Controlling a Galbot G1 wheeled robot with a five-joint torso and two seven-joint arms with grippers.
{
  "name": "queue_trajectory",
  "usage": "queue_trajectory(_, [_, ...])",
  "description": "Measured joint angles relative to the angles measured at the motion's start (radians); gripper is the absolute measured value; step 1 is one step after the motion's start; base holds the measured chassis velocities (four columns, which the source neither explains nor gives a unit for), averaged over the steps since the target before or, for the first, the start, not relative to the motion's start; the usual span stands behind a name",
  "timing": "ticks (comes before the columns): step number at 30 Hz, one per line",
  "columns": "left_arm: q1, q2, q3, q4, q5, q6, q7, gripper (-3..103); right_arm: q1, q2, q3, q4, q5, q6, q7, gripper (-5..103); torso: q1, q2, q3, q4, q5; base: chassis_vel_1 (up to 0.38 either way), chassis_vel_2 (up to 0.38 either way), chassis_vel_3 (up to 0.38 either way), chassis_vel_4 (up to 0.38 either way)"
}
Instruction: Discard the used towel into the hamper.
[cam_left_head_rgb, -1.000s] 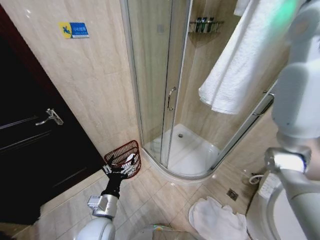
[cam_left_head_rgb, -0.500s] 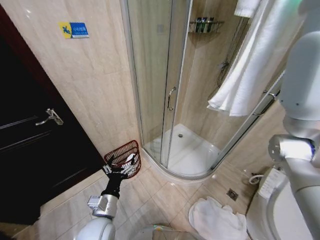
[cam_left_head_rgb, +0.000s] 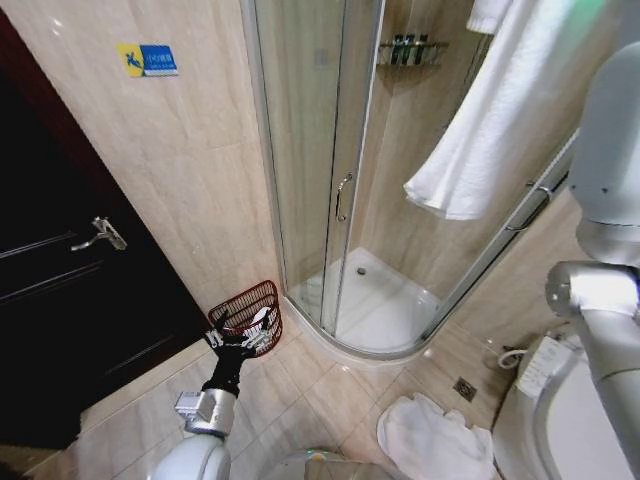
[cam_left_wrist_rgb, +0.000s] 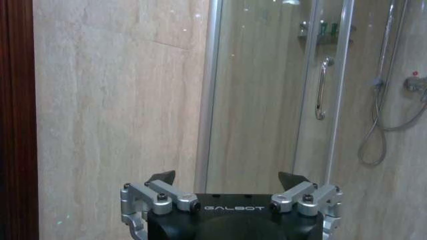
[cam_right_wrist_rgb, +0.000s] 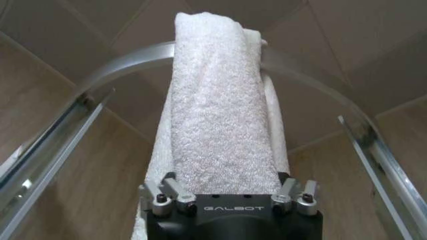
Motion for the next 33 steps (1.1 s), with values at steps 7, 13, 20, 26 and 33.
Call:
queue_trajectory(7, [0.0, 0.0, 0.0, 0.0, 0.0, 0.0, 0.0, 100, 0.009, -0.013, -0.006, 0.014, 0.052, -0.013, 0.008, 61, 0.0, 0.0, 0.0, 0.0001, -0.0002, 0.0, 0.0, 0.0, 0.0])
queue_trajectory(13, [0.0, 0.0, 0.0, 0.0, 0.0, 0.0, 0.0, 100, 0.017, -0.024, -0.008, 0.028, 0.078, -0.019, 0.012, 33, 0.0, 0.0, 0.0, 0.0001, -0.0002, 0.0, 0.0, 0.0, 0.0])
queue_trajectory(20, [0.0, 0.0, 0.0, 0.0, 0.0, 0.0, 0.0, 100, 0.015, -0.04, -0.009, 0.047, 0.101, -0.023, 0.015, 16, 0.0, 0.0, 0.0, 0.0001, -0.0002, 0.0, 0.0, 0.0, 0.0])
queue_trajectory(26, [0.0, 0.0, 0.0, 0.0, 0.0, 0.0, 0.0, 100, 0.0, -0.05, -0.008, 0.07, 0.123, -0.024, 0.017, 13, 0.0, 0.0, 0.0, 0.0001, -0.0002, 0.0, 0.0, 0.0, 0.0])
queue_trajectory(33, [0.0, 0.0, 0.0, 0.0, 0.0, 0.0, 0.0, 100, -0.031, -0.074, 0.001, 0.129, 0.15, -0.002, 0.022, 13, 0.0, 0.0, 0.0, 0.0002, -0.0002, 0.0, 0.0, 0.0, 0.0])
